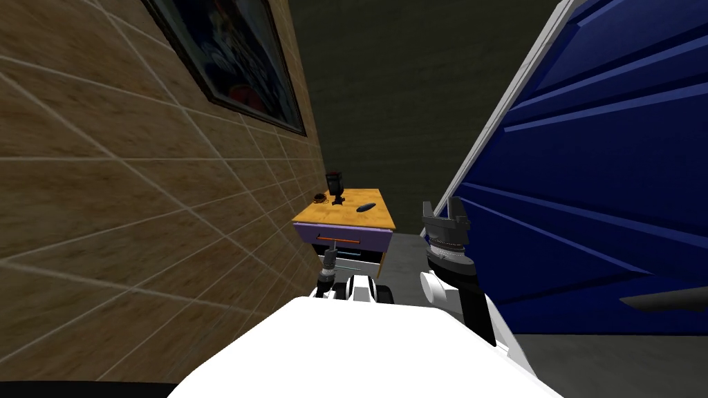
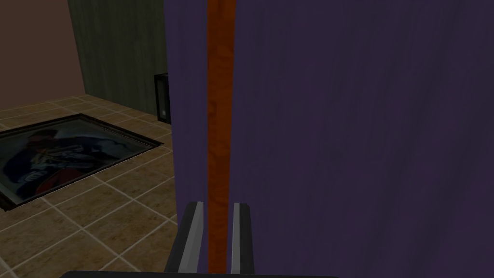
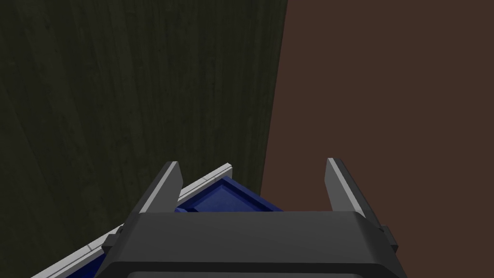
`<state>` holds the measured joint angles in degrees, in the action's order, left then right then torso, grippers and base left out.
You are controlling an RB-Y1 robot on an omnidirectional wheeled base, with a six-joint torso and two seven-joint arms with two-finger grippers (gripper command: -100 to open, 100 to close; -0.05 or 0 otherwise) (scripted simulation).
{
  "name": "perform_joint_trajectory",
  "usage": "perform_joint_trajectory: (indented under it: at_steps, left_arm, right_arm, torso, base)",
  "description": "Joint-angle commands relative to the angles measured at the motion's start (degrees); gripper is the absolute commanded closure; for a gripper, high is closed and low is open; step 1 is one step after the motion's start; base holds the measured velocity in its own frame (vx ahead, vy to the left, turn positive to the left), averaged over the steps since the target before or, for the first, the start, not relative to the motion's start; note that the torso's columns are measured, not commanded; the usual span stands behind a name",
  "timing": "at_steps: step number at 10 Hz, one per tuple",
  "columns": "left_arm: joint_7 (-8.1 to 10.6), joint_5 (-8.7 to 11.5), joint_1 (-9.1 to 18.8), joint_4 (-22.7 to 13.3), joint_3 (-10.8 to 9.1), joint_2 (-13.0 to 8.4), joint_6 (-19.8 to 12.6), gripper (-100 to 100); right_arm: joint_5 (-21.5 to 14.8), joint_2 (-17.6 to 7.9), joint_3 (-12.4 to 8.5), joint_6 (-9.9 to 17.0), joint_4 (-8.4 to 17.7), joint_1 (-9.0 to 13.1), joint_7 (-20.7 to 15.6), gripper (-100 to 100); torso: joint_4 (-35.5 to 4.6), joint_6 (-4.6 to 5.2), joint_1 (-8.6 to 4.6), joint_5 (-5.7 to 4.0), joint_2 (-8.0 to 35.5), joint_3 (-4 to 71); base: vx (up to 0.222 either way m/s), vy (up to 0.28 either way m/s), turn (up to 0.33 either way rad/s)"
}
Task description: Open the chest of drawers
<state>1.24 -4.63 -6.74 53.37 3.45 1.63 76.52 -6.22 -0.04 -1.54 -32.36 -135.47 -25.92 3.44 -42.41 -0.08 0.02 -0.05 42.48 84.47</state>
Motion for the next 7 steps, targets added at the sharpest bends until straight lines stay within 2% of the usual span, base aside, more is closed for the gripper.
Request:
perform_joint_trajectory:
  at_steps: [1,2,3,4,5,7]
  left_arm:
    - [-0.15,-0.03,1.40,1.17,0.02,0.27,-2.88,100]
    - [-0.16,-0.05,2.27,1.84,0.06,0.38,-4.70,100]
    - [-0.12,-0.12,1.34,1.11,0.16,0.32,-3.62,100]
    - [-0.52,0.41,3.89,-1.48,0.95,0.48,-3.61,100]
    - [-0.52,0.41,3.89,-1.48,0.95,0.48,-3.61,100]
    - [-0.91,0.96,6.48,-3.92,1.71,0.62,-3.27,100]
  right_arm:
    - [0.00,0.00,0.00,0.00,0.00,0.00,0.00,0]
    - [0.00,0.00,0.00,0.00,0.00,0.00,0.00,0]
    - [0.00,0.00,0.00,0.00,0.00,0.00,0.00,0]
    - [0.00,0.00,0.00,0.00,0.00,-0.01,0.00,0]
    - [0.00,0.00,-0.01,0.00,0.00,-0.01,0.00,0]
    - [0.00,0.00,0.00,0.00,0.00,-0.01,0.00,0]
  torso:
    - [-0.03,0.02,-0.06,-0.03,-0.02,0.03]
    - [-0.12,0.01,-0.05,-0.07,0.01,0.03]
    - [-0.14,0.01,-0.04,-0.06,0.12,-0.04]
    - [-0.08,0.02,-0.10,-0.06,-0.15,0.09]
    - [-0.06,0.03,-0.05,-0.04,-0.04,0.07]
    - [-0.06,0.03,-0.04,-0.02,-0.05,0.04]
  base:
    - [-0.166,0.018,0.030]
    - [-0.185,0.026,0.038]
    - [-0.086,0.009,-0.001]
    - [-0.119,0.027,0.151]
    - [-0.127,0.017,0.067]
    - [-0.109,0.013,0.084]
